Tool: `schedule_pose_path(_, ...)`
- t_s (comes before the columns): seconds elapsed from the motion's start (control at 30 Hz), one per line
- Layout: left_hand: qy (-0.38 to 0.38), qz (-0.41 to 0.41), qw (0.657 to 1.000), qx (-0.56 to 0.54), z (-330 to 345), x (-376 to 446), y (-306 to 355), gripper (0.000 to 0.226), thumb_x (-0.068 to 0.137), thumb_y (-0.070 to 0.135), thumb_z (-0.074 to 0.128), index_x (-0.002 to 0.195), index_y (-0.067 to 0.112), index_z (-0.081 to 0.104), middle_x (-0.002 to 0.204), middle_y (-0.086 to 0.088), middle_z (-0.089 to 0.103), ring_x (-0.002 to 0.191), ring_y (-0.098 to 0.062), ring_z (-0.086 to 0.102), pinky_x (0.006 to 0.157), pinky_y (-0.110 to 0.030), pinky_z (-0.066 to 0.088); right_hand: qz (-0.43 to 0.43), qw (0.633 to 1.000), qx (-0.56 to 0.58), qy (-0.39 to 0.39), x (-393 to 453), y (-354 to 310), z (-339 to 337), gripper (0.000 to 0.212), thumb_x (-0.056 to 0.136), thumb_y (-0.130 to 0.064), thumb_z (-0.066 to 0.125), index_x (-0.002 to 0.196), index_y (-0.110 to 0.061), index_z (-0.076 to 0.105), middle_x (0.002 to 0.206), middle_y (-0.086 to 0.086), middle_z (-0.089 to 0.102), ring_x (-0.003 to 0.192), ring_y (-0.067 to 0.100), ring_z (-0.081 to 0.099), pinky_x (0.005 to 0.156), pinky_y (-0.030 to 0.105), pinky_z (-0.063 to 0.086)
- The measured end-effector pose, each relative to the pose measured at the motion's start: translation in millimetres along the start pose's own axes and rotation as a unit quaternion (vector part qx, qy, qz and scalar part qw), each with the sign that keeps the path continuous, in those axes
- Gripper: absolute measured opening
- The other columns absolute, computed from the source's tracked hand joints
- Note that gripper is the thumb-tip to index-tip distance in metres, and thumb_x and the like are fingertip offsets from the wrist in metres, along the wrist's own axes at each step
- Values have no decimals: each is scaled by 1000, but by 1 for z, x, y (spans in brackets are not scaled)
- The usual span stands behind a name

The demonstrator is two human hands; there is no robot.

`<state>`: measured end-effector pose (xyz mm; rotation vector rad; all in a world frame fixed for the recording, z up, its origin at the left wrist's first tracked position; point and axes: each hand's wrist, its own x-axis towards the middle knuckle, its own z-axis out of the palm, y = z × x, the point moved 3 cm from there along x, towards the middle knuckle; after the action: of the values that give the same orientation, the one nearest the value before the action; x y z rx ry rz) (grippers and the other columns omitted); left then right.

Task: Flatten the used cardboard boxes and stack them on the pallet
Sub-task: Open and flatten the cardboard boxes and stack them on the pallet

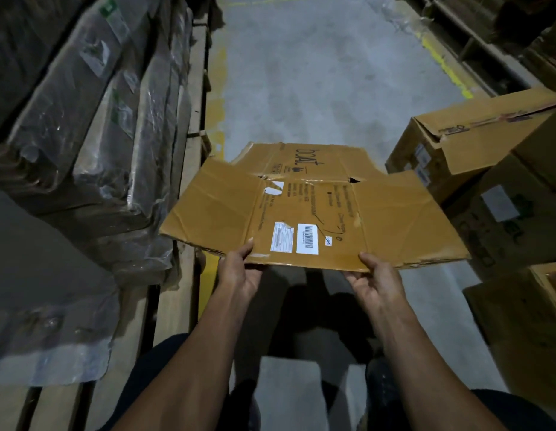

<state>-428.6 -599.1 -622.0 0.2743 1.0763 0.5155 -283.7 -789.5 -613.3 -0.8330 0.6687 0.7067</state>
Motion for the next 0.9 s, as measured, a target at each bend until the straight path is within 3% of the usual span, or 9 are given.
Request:
schedule_pose_path(0.1,-9,-30,999,11,5,4,12,29,97,0,53,124,-10,56,114,-30,68,106,-39,69,99,-51,52,8,1000,-1,14,-4,-2,9,40,92,15,50,122,-11,58,118,21,68,105,40,67,72,56,60)
schedule_pose_path(0.17,3,-37,999,16,12,-4,21,28,95,-4,54,121,-12,55,114,-32,67,107,-42,67,103,-55,48,19,999,-8,26,-15,-11,18,40,92,15,50,120,-13,58,120,20,67,105,40,67,67,55,61)
schedule_pose_path(0.37,48,-30,998,11,57,-69,60,31,88,-14,56,119,-13,53,113,-35,66,97,-46,70,95,-61,52,24,998,-27,56,-83,-64,67,51,91,16,48,132,-14,55,121,20,67,107,42,66,74,60,58)
schedule_pose_path(0.53,64,-19,997,24,101,-163,109,41,87,-15,54,127,-8,48,116,-35,64,97,-47,70,86,-61,56,24,997,-28,60,-173,-108,113,53,91,18,45,134,-11,52,122,22,66,111,45,64,96,69,48)
schedule_pose_path(0.77,82,5,997,5,141,-275,129,42,88,-16,52,129,-10,46,113,-36,64,96,-47,69,86,-58,56,31,997,-56,40,-261,-165,143,51,92,16,46,132,-15,51,127,21,64,113,44,63,94,68,49)
schedule_pose_path(0.9,95,41,993,-59,169,-321,120,46,86,-15,56,130,-4,48,113,-32,66,87,-43,73,65,-48,61,37,997,-73,-5,-281,-207,161,40,91,15,49,115,-16,57,122,21,66,114,44,63,100,67,46)
